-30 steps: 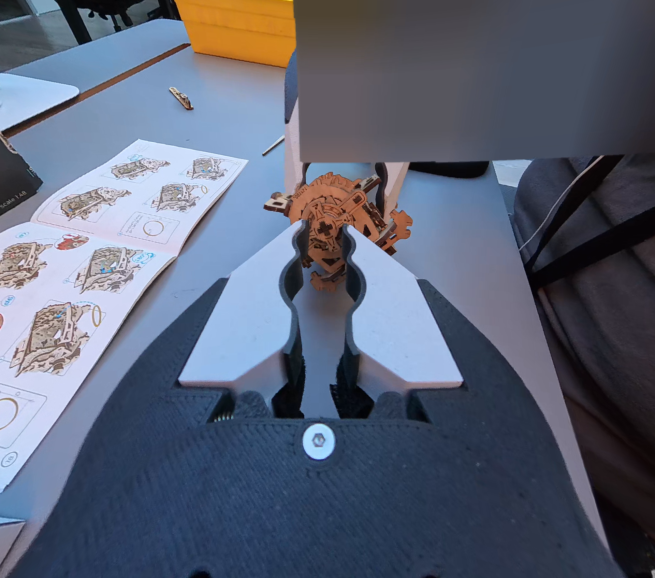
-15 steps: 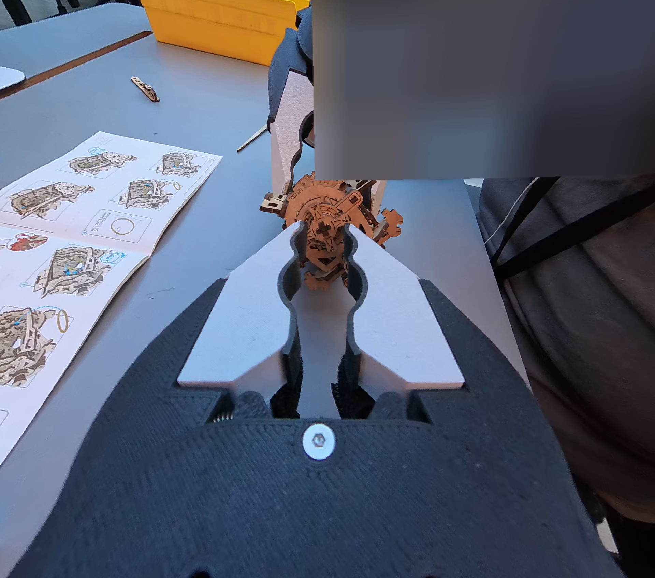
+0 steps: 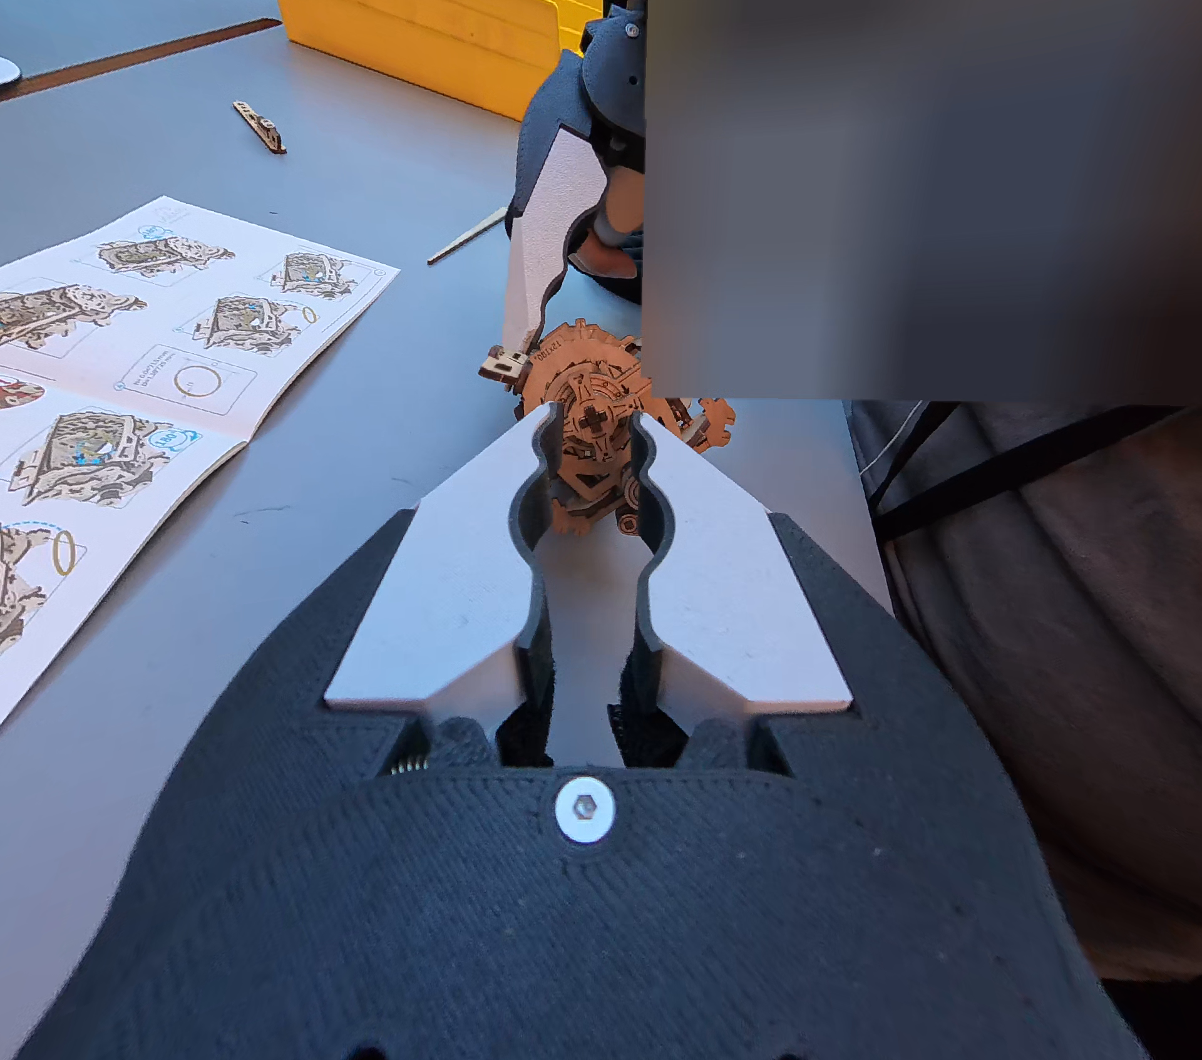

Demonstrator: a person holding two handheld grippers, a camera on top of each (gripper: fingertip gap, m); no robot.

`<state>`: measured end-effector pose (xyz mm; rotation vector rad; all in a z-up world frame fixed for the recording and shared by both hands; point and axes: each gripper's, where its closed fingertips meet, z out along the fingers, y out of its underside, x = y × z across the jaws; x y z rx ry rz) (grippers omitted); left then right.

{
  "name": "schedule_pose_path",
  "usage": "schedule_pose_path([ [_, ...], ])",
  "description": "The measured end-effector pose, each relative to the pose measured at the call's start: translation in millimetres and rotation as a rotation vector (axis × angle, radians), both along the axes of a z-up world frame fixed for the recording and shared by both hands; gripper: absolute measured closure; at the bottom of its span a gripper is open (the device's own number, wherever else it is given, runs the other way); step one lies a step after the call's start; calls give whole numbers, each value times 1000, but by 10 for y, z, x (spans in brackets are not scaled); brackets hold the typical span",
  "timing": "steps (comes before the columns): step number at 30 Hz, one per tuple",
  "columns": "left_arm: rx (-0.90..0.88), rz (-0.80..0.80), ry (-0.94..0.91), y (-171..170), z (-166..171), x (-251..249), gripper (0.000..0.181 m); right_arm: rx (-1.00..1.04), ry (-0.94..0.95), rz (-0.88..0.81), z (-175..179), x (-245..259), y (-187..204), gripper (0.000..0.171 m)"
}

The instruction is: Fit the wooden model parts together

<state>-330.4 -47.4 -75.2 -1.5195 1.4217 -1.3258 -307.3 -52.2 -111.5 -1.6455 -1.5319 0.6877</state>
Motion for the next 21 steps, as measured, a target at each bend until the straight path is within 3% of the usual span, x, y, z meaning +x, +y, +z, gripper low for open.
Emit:
schedule_pose_path([
  [7,25,7,9,-31,3,-21,159,9,8,13,3,-11,-18,110],
  [9,-62,56,4,28,39,-42,134,37,-1,13,5,-16,-18,110],
  [15,-359,140,-6,59,44,-87,130,69,-15,14,6,-31,-28,110],
  [21,-261,212,120,-41,-144,-39,137,80,-17,15,8,-29,-26,110],
])
